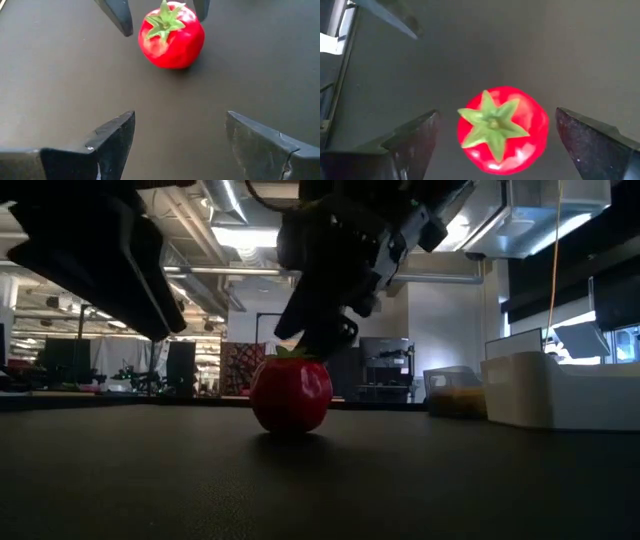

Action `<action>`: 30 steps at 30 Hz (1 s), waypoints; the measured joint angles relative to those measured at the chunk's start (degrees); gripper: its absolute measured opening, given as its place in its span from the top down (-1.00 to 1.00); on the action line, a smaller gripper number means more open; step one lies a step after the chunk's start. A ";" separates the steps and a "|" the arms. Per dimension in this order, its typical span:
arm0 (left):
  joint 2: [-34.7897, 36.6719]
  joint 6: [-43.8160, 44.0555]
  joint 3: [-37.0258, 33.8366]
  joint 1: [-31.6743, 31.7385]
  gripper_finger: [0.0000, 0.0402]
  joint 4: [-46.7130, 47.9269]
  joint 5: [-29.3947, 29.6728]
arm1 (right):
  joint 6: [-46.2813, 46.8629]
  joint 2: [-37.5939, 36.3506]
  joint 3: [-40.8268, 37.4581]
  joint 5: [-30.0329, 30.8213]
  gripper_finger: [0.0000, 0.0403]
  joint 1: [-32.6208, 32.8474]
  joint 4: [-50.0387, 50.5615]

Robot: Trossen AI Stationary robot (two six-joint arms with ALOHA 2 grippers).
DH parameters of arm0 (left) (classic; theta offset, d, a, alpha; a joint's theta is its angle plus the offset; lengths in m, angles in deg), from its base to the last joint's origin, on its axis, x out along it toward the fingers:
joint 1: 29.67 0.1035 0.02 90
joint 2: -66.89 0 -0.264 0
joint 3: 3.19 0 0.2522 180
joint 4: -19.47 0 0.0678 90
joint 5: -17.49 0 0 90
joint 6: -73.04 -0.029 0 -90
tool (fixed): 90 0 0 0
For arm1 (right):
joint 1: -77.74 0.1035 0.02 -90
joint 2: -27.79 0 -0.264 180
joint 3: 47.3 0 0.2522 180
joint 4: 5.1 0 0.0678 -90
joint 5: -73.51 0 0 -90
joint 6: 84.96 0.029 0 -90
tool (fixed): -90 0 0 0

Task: Sort produce into baskets
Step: Put the tomato into the the blue bin

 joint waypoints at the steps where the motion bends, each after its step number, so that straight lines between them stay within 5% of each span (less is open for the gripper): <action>1: 0.00 -0.01 0.00 0.23 -0.50 -0.02 0.01 | 0.00 0.13 -0.02 0.04 -0.94 -0.10 0.23; 16: -0.02 -0.20 0.00 1.21 -0.50 -0.24 -0.01 | 0.12 3.96 0.00 -2.55 -0.93 -1.98 0.24; 25: -0.02 -0.08 0.00 1.21 -0.50 -0.24 -0.01 | -1.82 3.90 0.09 0.70 -0.32 -2.19 1.25; 30: -0.02 -0.01 0.00 1.21 -0.50 -0.24 -0.01 | -3.19 3.11 0.08 1.45 -0.28 -2.17 2.91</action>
